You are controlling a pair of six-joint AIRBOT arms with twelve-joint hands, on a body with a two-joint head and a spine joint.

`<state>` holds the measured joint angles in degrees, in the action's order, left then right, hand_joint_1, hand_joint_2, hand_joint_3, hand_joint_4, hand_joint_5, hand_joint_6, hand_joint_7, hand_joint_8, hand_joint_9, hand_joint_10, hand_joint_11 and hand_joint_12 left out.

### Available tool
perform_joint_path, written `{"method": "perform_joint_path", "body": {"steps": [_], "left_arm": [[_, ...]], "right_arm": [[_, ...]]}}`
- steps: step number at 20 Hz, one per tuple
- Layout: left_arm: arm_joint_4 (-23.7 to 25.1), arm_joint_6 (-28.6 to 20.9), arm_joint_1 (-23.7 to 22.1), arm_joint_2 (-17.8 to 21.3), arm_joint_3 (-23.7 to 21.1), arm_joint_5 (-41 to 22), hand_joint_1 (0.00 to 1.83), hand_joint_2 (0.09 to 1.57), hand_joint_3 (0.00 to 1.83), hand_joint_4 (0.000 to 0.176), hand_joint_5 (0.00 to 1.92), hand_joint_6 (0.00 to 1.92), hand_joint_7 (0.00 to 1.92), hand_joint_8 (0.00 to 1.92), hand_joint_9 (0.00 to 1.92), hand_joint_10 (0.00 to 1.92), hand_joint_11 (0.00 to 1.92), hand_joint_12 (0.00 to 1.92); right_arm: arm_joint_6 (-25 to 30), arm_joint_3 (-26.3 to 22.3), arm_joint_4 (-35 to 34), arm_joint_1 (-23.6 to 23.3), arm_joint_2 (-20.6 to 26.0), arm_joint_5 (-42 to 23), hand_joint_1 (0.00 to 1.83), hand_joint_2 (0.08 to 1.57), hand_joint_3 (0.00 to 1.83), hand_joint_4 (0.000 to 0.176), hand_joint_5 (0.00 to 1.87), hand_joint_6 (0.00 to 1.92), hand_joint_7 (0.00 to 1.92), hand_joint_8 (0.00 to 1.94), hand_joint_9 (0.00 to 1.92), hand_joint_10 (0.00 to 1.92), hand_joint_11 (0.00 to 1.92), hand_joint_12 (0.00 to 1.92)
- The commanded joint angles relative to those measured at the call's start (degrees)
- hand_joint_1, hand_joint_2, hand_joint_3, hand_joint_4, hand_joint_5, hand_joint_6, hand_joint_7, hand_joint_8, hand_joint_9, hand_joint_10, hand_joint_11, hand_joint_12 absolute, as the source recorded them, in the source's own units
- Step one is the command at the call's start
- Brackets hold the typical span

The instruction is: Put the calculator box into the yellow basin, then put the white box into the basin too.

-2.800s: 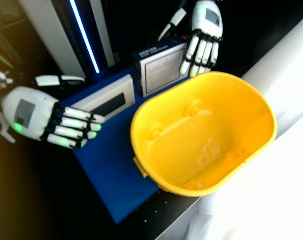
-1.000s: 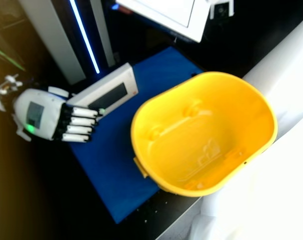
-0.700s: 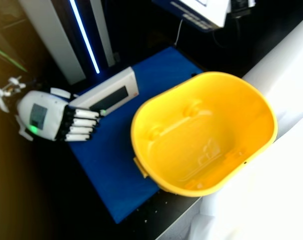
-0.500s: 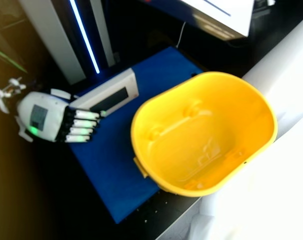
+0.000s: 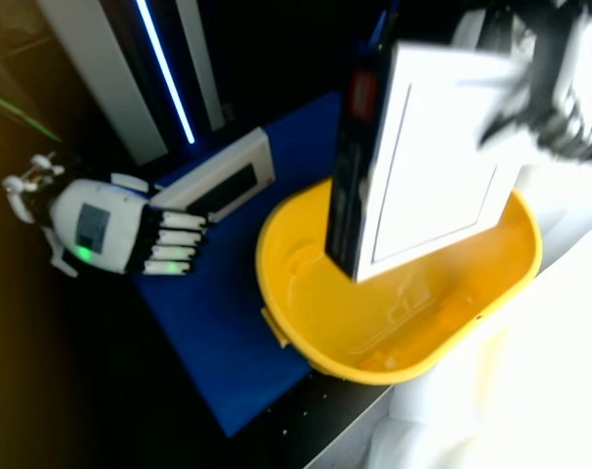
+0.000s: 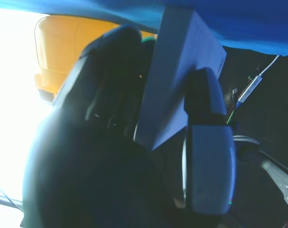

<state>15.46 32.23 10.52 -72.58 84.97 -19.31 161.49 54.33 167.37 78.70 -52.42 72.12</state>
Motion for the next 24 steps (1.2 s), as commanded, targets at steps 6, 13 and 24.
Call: {"method": "perform_joint_path", "body": {"steps": [6,13,24], "left_arm": [[-1.07,0.07,1.24,-1.71,2.39,-2.41,1.32,1.23,0.00,0.000,0.83,1.20,0.74,1.38,0.62,1.58,0.20,1.84],[-2.25,0.57,1.69,-1.63,2.50,-2.77,1.00,1.14,0.00,0.000,0.57,0.89,0.44,0.74,0.23,1.04,0.02,1.74],[-5.40,1.78,2.87,-1.01,2.75,-3.60,0.83,0.99,0.00,0.083,0.29,0.00,0.08,0.00,0.02,0.05,0.00,0.19]], "right_arm": [[0.51,0.09,0.97,-1.32,0.02,6.33,1.20,1.16,0.00,0.007,0.93,1.06,0.88,1.23,0.82,1.20,0.67,1.64],[1.18,0.07,2.03,-2.25,0.20,6.45,1.20,1.16,0.00,0.015,0.91,1.10,0.90,1.18,0.87,1.12,0.71,1.57],[1.92,0.00,3.01,-3.07,0.67,7.70,1.22,1.15,0.00,0.000,0.91,1.07,0.94,1.13,0.90,1.06,0.77,1.48]]}}
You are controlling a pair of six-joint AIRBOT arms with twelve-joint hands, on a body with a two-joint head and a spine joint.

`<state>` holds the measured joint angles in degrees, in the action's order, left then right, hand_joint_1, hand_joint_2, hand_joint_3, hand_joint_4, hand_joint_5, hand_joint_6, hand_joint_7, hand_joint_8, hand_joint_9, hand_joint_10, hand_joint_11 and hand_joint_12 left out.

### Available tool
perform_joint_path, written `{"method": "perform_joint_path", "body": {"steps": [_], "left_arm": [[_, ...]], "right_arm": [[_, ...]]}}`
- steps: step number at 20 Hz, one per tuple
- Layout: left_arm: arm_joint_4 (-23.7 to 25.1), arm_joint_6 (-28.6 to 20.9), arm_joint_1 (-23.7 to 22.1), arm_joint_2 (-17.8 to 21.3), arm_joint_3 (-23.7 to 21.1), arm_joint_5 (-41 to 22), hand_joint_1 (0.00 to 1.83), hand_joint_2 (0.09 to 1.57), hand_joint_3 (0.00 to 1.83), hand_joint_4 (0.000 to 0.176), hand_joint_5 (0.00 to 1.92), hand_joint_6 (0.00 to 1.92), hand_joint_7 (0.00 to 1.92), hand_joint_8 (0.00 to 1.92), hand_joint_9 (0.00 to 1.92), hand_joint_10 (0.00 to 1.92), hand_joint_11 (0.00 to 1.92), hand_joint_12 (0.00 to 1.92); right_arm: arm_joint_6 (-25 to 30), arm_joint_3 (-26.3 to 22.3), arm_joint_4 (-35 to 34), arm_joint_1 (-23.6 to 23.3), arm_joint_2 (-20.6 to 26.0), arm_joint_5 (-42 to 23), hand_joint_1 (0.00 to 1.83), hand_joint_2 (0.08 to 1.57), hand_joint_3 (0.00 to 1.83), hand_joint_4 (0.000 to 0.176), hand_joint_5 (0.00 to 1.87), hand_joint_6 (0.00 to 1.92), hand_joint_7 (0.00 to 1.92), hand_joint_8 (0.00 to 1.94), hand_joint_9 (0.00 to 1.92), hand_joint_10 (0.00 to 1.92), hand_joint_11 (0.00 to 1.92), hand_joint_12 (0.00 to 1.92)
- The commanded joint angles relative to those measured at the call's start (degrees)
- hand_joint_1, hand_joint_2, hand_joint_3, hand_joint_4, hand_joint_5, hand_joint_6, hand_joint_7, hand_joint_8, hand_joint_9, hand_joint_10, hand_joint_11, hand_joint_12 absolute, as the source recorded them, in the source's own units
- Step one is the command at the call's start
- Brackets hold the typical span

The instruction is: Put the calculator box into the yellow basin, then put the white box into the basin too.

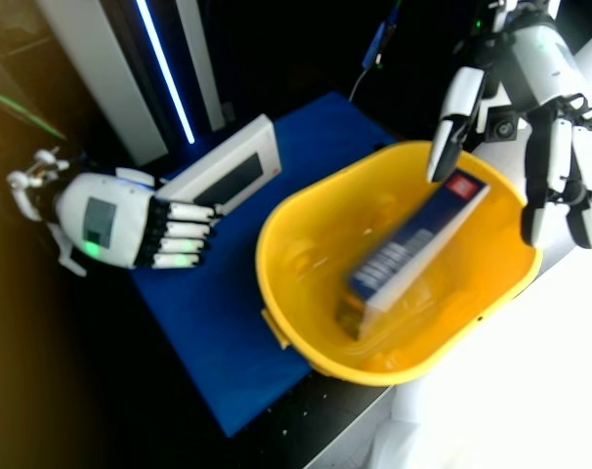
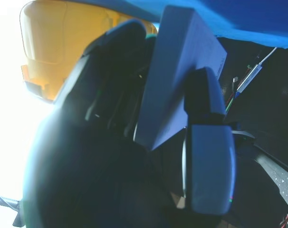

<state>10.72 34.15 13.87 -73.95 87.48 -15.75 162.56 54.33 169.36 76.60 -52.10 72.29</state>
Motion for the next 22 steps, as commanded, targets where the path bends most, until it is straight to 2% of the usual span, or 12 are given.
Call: {"method": "perform_joint_path", "body": {"steps": [1,4,7,10,13,15,16,17,18,19,21,22], "left_arm": [[-0.96,-0.14,-0.35,0.59,0.08,-7.62,0.83,0.98,0.00,0.087,0.29,0.00,0.08,0.00,0.02,0.04,0.00,0.22],[-1.77,-0.12,-0.20,1.84,-0.62,-8.81,0.83,0.97,0.00,0.085,0.28,0.00,0.07,0.00,0.02,0.03,0.00,0.27],[-6.27,3.85,-0.60,4.19,-1.66,-9.75,0.78,0.97,0.00,0.092,0.30,0.00,0.12,0.01,0.03,0.02,0.00,0.04],[-9.15,5.73,-1.40,6.94,-2.93,-11.60,0.70,0.97,0.00,0.107,0.28,0.00,0.13,0.01,0.01,0.00,0.00,0.01],[-10.89,8.84,-2.14,7.57,-2.97,-10.88,0.67,0.99,0.01,0.073,0.28,0.00,0.16,0.01,0.04,0.01,0.00,0.00],[-12.17,10.13,-2.15,7.39,-2.24,-10.02,0.78,1.05,0.00,0.084,0.35,0.01,0.17,0.00,0.10,0.00,0.00,0.55],[-13.40,11.94,-2.14,7.35,-2.15,-9.53,0.78,1.05,0.00,0.084,0.35,0.01,0.17,0.00,0.10,0.00,0.00,0.55],[-15.05,14.37,-2.13,7.11,-1.93,-8.89,0.77,1.05,0.00,0.075,0.36,0.01,0.19,0.00,0.13,0.01,0.00,0.69],[-16.22,15.78,-2.11,6.75,-1.55,-8.30,0.77,1.05,0.00,0.051,0.36,0.01,0.19,0.00,0.13,0.01,0.00,0.75],[-16.78,16.04,-2.07,6.13,-0.90,-7.88,0.76,1.05,0.00,0.050,0.36,0.00,0.18,0.00,0.11,0.00,0.00,0.58],[-17.99,16.05,-1.36,4.79,0.51,-7.57,0.72,1.04,0.00,0.064,0.36,0.00,0.19,0.00,0.10,0.00,0.00,0.26],[-18.64,16.05,-0.84,4.38,1.02,-7.49,0.73,1.05,0.00,0.052,0.33,0.00,0.15,0.00,0.05,0.00,0.00,0.02]], "right_arm": [[1.17,-0.05,1.15,-0.98,0.40,8.03,1.21,1.15,0.00,0.005,0.91,1.08,0.94,1.13,0.91,1.05,0.78,1.48],[1.35,-1.06,1.62,-0.98,1.50,10.40,1.21,1.15,0.00,0.000,0.91,1.06,0.95,1.15,0.95,1.08,0.83,1.48],[1.33,-3.00,2.55,-0.98,3.85,14.75,1.22,1.14,0.00,0.000,0.92,1.02,0.98,1.13,0.99,1.10,0.89,1.48],[1.30,-4.84,3.22,-1.53,6.04,18.02,1.20,1.16,0.00,0.005,0.89,1.08,0.92,1.18,0.97,1.06,0.89,1.43],[1.22,-6.23,3.22,-1.89,7.22,21.59,1.22,1.12,0.00,0.020,0.96,1.06,1.01,0.93,1.04,0.70,0.85,1.22],[0.53,-6.88,3.22,-3.34,7.81,23.47,1.22,1.12,0.00,0.017,0.95,1.03,1.02,0.95,1.11,0.45,0.86,1.05],[-0.14,-7.08,3.22,-3.77,8.04,24.31,1.22,1.12,0.00,0.017,0.95,1.03,1.02,0.95,1.11,0.45,0.86,1.05],[-1.05,-7.33,3.22,-4.35,8.25,26.00,1.22,1.11,0.00,0.005,0.94,1.03,1.05,0.91,1.13,0.40,0.88,1.01],[-1.53,-7.39,3.22,-4.69,8.28,27.49,1.22,1.12,0.00,0.016,0.95,1.07,1.02,0.91,1.16,0.33,0.88,0.99],[-1.70,-7.35,3.22,-4.93,8.29,28.70,1.34,1.11,0.00,0.000,0.91,1.05,0.98,0.94,1.05,0.90,0.89,0.99],[-1.70,-6.49,2.82,-7.04,8.21,28.70,1.22,1.12,0.00,0.014,0.95,1.05,1.02,0.92,1.09,0.49,0.88,0.99],[-1.70,-5.82,2.64,-8.34,8.06,28.70,1.24,1.12,0.00,0.000,0.93,1.04,1.00,0.97,1.03,0.69,0.88,1.00]]}}
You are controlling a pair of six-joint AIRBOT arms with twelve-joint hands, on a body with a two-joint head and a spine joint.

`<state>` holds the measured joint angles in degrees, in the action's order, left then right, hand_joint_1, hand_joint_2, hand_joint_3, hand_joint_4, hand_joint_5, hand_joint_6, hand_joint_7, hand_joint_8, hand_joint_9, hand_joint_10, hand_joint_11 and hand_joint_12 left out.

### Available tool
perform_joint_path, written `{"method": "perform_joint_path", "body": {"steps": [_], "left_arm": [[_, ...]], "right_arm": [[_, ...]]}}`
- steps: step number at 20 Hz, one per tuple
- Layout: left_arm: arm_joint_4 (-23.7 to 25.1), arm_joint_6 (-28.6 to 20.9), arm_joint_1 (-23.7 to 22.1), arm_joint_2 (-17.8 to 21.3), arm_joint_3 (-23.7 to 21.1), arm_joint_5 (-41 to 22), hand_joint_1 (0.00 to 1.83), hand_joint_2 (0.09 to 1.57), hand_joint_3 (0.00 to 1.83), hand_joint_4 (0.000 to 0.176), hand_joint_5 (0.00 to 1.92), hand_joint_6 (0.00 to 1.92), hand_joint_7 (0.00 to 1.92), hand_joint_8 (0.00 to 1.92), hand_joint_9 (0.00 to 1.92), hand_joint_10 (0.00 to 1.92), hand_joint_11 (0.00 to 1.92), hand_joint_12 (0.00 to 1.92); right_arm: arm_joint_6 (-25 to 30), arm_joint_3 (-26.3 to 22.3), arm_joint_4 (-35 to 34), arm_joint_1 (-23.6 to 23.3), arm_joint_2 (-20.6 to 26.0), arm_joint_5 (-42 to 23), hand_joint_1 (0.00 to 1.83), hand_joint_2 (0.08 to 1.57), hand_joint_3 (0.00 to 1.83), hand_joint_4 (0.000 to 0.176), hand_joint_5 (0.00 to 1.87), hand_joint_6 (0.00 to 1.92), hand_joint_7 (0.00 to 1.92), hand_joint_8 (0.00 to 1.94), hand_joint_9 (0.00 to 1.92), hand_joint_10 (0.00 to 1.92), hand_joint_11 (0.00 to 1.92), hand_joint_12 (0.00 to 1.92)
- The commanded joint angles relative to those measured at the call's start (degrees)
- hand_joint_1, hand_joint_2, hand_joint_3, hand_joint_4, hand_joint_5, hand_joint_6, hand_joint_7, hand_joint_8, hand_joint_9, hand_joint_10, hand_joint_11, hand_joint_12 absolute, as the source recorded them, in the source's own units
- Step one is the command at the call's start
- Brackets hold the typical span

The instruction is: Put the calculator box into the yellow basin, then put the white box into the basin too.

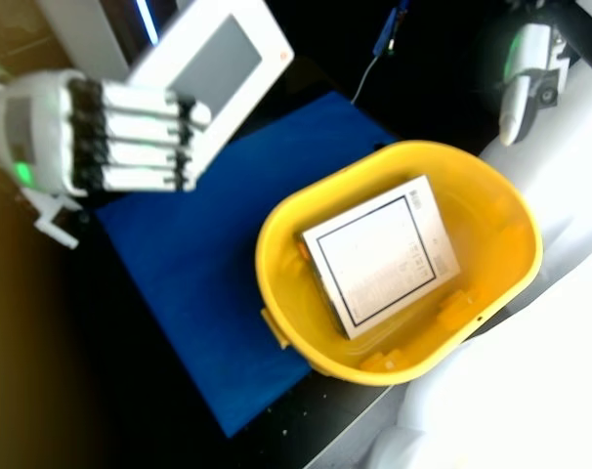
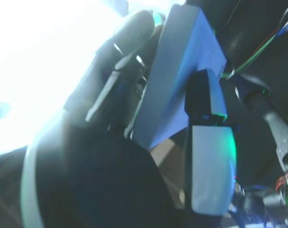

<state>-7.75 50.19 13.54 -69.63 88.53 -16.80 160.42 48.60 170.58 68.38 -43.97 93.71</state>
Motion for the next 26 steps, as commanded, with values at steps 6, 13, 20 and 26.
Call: {"method": "perform_joint_path", "body": {"steps": [6,13,20,26], "left_arm": [[-2.69,0.00,1.36,-2.28,3.06,-5.55,0.69,1.02,0.00,0.062,0.33,0.01,0.17,0.00,0.05,0.00,0.01,0.02],[-4.00,0.00,2.43,-5.08,5.94,-5.02,0.72,1.03,0.00,0.053,0.36,0.00,0.19,0.00,0.06,0.00,0.00,0.12],[-4.86,0.00,3.08,-5.02,6.36,-5.43,0.71,1.04,0.00,0.039,0.35,0.00,0.19,0.00,0.08,0.00,0.00,0.30],[-6.23,0.01,2.45,-3.31,5.19,-8.24,0.64,1.05,0.01,0.036,0.41,0.01,0.30,0.01,0.17,0.02,0.00,0.56]], "right_arm": [[-1.14,3.74,0.14,-7.07,-0.14,7.25,1.22,1.12,0.00,0.019,0.95,1.07,1.01,0.93,1.17,0.31,0.89,0.99],[-2.31,8.12,-2.84,-13.87,-1.25,4.42,1.22,1.12,0.00,0.018,0.95,1.08,1.02,0.91,1.14,0.38,0.88,0.99],[-2.29,17.33,1.99,-28.59,-10.94,-13.22,1.34,1.11,0.00,0.000,0.91,1.06,0.97,0.94,1.03,0.94,0.89,0.99],[-2.28,21.84,1.99,-32.17,-14.79,-20.96,1.20,1.18,0.00,0.000,0.93,1.18,0.79,1.14,0.86,0.59,0.63,1.19]]}}
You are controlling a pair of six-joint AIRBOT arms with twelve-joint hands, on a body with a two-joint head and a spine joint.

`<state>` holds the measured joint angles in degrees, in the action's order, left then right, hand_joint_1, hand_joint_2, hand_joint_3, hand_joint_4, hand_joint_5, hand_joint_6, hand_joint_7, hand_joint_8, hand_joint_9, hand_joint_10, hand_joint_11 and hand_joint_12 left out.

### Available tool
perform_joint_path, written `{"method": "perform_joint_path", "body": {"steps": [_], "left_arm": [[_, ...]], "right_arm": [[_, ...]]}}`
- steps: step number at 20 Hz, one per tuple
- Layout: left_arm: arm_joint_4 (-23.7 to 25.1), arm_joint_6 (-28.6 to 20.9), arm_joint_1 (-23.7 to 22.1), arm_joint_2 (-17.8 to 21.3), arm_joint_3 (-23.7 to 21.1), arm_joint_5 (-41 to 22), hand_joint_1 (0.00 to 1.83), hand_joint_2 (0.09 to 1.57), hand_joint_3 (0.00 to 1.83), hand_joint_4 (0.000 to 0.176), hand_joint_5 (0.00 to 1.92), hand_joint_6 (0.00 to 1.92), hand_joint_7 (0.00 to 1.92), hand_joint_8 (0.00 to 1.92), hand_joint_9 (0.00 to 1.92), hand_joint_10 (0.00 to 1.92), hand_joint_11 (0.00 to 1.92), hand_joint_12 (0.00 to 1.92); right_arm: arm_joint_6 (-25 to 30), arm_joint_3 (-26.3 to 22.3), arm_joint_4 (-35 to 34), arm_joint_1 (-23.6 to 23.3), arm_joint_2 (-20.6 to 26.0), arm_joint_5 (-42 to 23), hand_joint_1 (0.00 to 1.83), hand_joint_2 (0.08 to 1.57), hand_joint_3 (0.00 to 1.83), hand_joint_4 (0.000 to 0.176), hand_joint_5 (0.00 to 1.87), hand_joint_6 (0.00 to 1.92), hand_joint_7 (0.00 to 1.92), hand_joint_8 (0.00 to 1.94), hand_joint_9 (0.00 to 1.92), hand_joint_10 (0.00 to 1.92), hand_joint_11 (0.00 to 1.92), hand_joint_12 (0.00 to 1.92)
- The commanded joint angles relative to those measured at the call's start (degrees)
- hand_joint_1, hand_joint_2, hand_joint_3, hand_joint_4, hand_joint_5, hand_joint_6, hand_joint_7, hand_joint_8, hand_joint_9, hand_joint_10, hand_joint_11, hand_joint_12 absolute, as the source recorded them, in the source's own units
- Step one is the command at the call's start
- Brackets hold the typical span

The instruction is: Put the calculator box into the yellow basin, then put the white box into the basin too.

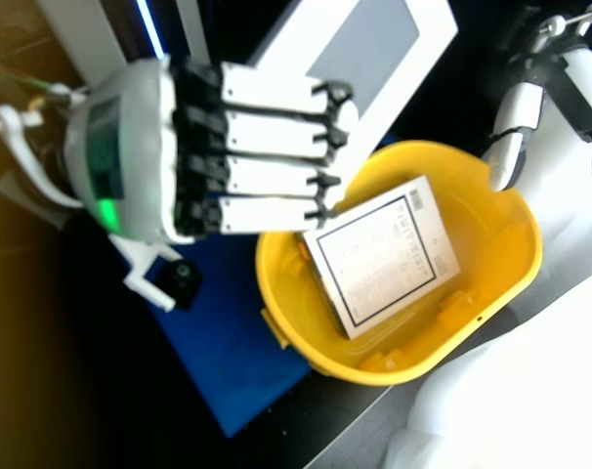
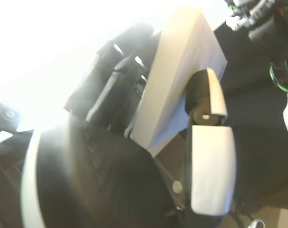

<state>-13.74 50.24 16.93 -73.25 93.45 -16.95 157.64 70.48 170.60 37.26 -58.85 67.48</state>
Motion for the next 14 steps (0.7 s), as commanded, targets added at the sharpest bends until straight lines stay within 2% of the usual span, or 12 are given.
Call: {"method": "perform_joint_path", "body": {"steps": [1,2,3,4,5,6,7,9,10,11,12,14], "left_arm": [[-0.24,0.03,-1.43,1.11,-0.33,-8.68,0.64,1.05,0.01,0.036,0.41,0.01,0.30,0.01,0.17,0.02,0.00,0.56],[-0.27,0.30,-1.77,1.71,-0.88,-9.14,0.78,1.10,0.01,0.033,0.42,0.01,0.27,0.00,0.13,0.00,0.00,0.42],[-0.93,1.40,-2.26,2.51,-1.67,-9.69,0.78,1.10,0.01,0.033,0.42,0.01,0.27,0.00,0.13,0.00,0.00,0.42],[-1.51,2.96,-3.09,3.50,-2.69,-10.31,0.86,1.18,0.02,0.045,0.41,0.00,0.22,0.00,0.11,0.00,0.00,0.29],[-1.53,3.71,-3.93,4.50,-3.71,-11.19,0.88,1.21,0.02,0.033,0.41,0.00,0.24,0.01,0.13,0.01,0.00,0.28],[-1.45,3.80,-4.45,5.30,-4.53,-12.13,0.91,1.26,0.02,0.011,0.41,0.00,0.23,0.00,0.12,0.01,0.00,0.24],[-0.95,3.82,-5.20,6.11,-5.46,-13.23,0.90,1.31,0.01,0.000,0.43,0.01,0.25,0.00,0.11,0.00,0.00,0.20],[-0.23,3.83,-6.04,7.15,-6.84,-15.01,0.85,1.30,0.00,0.000,0.44,0.01,0.28,0.01,0.15,0.02,0.00,0.39],[0.10,3.83,-6.47,7.81,-7.73,-16.21,0.81,1.29,0.00,0.000,0.45,0.01,0.31,0.01,0.20,0.03,0.00,0.58],[0.45,3.83,-6.75,8.47,-8.49,-16.95,0.74,1.27,0.00,0.009,0.48,0.02,0.35,0.02,0.24,0.05,0.00,0.79],[0.67,3.83,-6.91,8.92,-9.01,-17.51,0.74,1.27,0.00,0.009,0.48,0.02,0.35,0.02,0.24,0.05,0.00,0.79],[0.98,3.83,-6.96,9.24,-9.43,-18.07,0.80,1.27,0.00,0.000,0.51,0.03,0.38,0.02,0.26,0.08,0.00,1.03]], "right_arm": [[0.49,0.72,1.97,-1.41,-0.46,3.82,1.20,1.18,0.00,0.000,0.93,1.18,0.79,1.14,0.86,0.59,0.63,1.19],[0.49,1.14,1.97,-1.53,-0.78,2.88,1.20,1.22,0.01,0.000,0.89,1.27,0.67,1.28,0.68,0.64,0.38,1.42],[0.49,1.61,1.97,-1.63,-1.32,1.94,1.20,1.22,0.01,0.000,0.89,1.27,0.67,1.28,0.68,0.64,0.38,1.42],[0.49,2.06,1.97,-1.66,-1.90,1.04,1.32,1.19,0.00,0.000,0.82,1.25,0.82,1.14,0.78,1.25,0.55,1.52],[0.49,2.68,1.97,-1.73,-2.73,0.06,1.36,1.16,0.00,0.000,0.87,1.08,0.89,1.11,0.82,1.37,0.64,1.59],[0.49,3.16,1.97,-1.85,-3.34,-0.84,1.25,1.14,0.00,0.000,0.91,1.02,0.97,1.12,0.88,1.20,0.68,1.62],[0.49,3.59,1.97,-2.01,-3.87,-1.57,1.34,1.13,0.00,0.000,0.87,1.12,0.98,0.94,0.93,1.23,0.73,1.47],[0.49,4.02,1.97,-2.13,-4.19,-2.45,1.36,1.14,0.00,0.000,0.85,1.17,0.95,0.95,0.89,1.30,0.72,1.52],[0.49,4.30,1.97,-2.19,-4.38,-3.15,1.36,1.14,0.00,0.000,0.85,1.14,0.94,0.99,0.87,1.36,0.69,1.65],[0.49,4.48,1.97,-2.20,-4.56,-3.50,1.26,1.18,0.00,0.000,0.89,0.90,0.86,1.42,0.91,1.74,0.89,1.88],[0.49,4.68,1.97,-2.20,-4.71,-3.76,1.26,1.18,0.00,0.000,0.89,0.90,0.86,1.42,0.91,1.74,0.89,1.88],[0.49,4.98,1.97,-2.20,-4.78,-4.05,1.16,1.13,0.00,0.000,0.95,1.04,1.05,1.82,1.22,1.91,1.33,1.92]]}}
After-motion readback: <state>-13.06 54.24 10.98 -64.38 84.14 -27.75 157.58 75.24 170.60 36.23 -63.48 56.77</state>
